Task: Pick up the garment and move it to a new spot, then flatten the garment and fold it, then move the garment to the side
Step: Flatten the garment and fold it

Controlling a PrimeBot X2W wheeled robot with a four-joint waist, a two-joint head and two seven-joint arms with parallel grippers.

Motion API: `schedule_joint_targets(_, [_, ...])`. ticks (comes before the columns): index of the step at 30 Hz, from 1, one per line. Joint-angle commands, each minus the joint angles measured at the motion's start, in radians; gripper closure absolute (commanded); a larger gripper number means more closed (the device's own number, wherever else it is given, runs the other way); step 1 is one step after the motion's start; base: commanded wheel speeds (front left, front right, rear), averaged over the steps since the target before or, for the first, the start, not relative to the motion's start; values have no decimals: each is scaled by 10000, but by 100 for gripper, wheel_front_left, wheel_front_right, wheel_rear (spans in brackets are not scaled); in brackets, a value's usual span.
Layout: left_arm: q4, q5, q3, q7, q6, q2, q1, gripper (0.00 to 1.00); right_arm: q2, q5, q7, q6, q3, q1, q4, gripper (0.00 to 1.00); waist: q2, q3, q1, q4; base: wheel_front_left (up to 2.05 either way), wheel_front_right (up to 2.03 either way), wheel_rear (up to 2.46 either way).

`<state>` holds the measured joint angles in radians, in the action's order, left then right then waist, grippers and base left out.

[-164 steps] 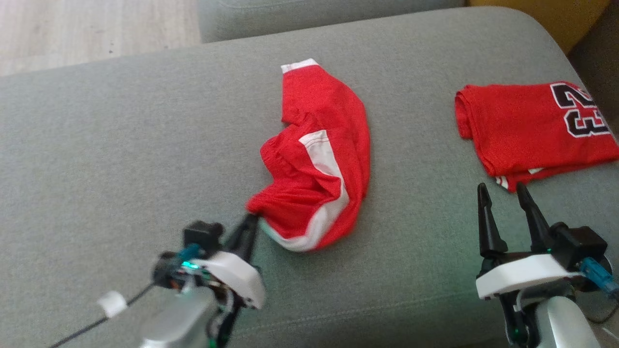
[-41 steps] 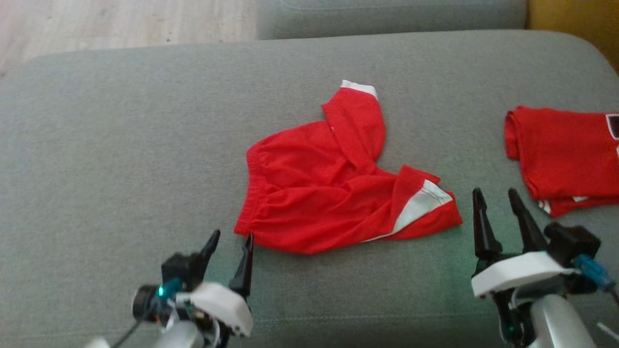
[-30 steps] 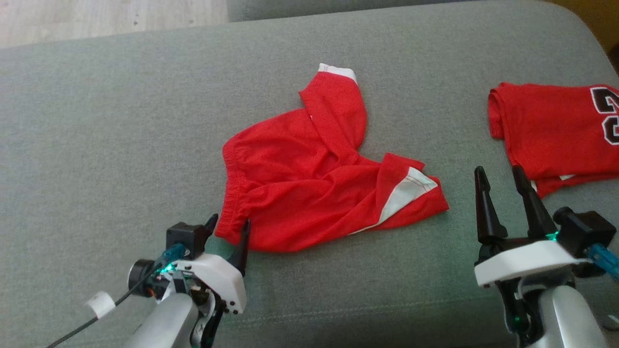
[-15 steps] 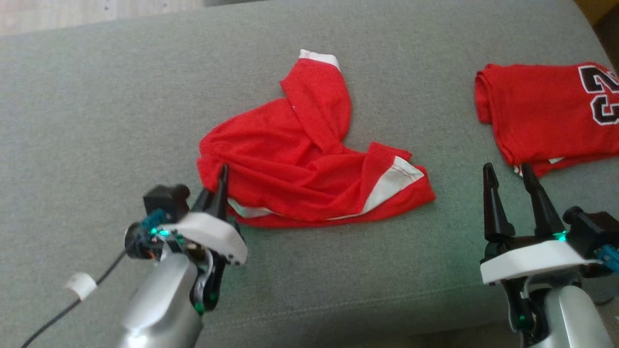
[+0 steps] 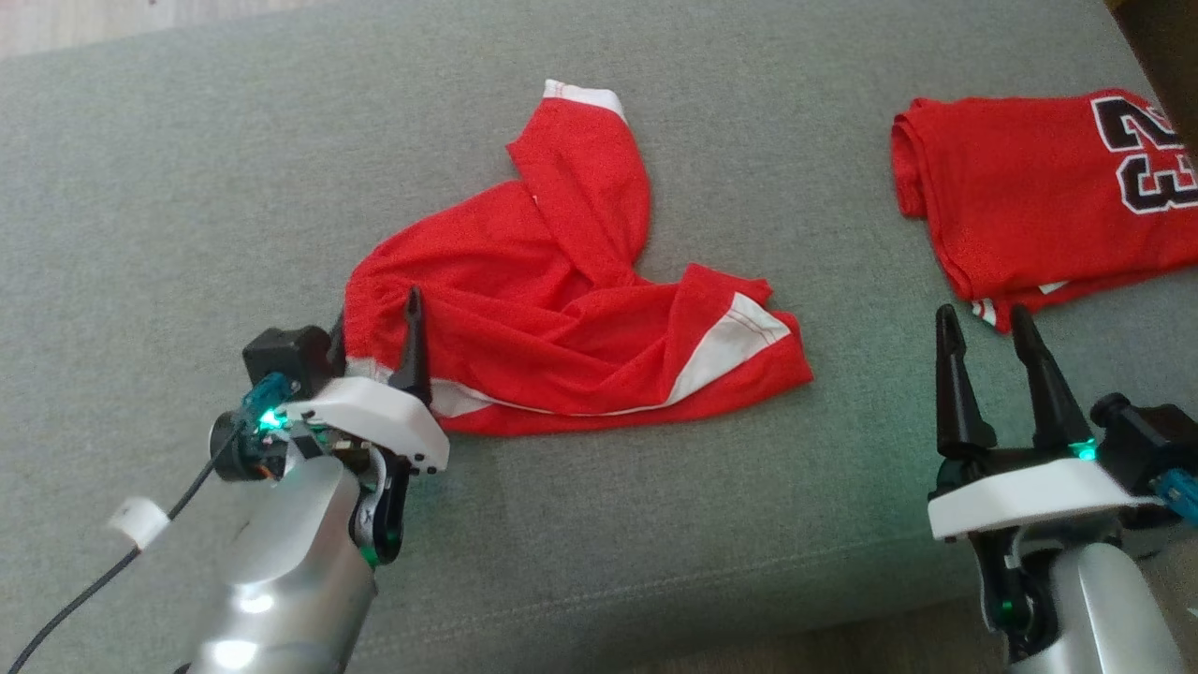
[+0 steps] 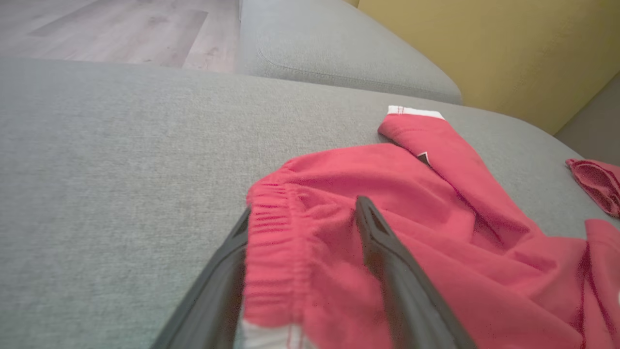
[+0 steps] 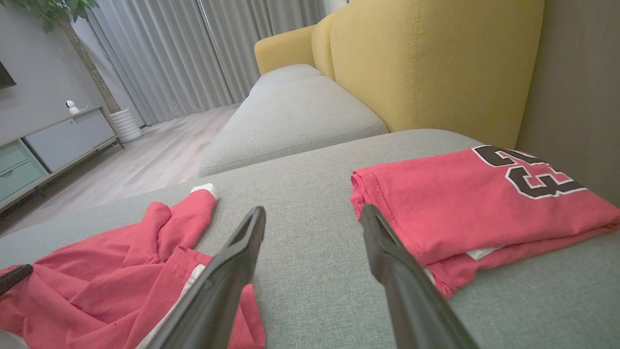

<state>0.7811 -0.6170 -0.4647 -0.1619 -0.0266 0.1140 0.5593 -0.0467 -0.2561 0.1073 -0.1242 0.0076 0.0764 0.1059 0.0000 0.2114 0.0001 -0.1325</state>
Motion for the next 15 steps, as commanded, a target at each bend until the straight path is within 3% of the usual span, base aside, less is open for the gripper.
schedule_joint_targets(1, [-104, 45, 303, -278, 61, 142, 470, 0, -36, -113, 183, -65, 169, 299, -244, 0, 0, -89, -1, 109, 0, 0, 0])
schedule_joint_targets(8, [-618, 223, 222, -789, 251, 266, -17, 0, -35, -125, 244, -65, 53, 169, -131, 0, 0, -510, -1, 563, 0, 0, 0])
schedule_joint_targets(15, [-2369, 562, 433, -979, -39, 656, -1459, 0, -35, -66, 342, -65, -87, -173, -69, 0, 0, -1298, -1, 1120, 0, 0, 0])
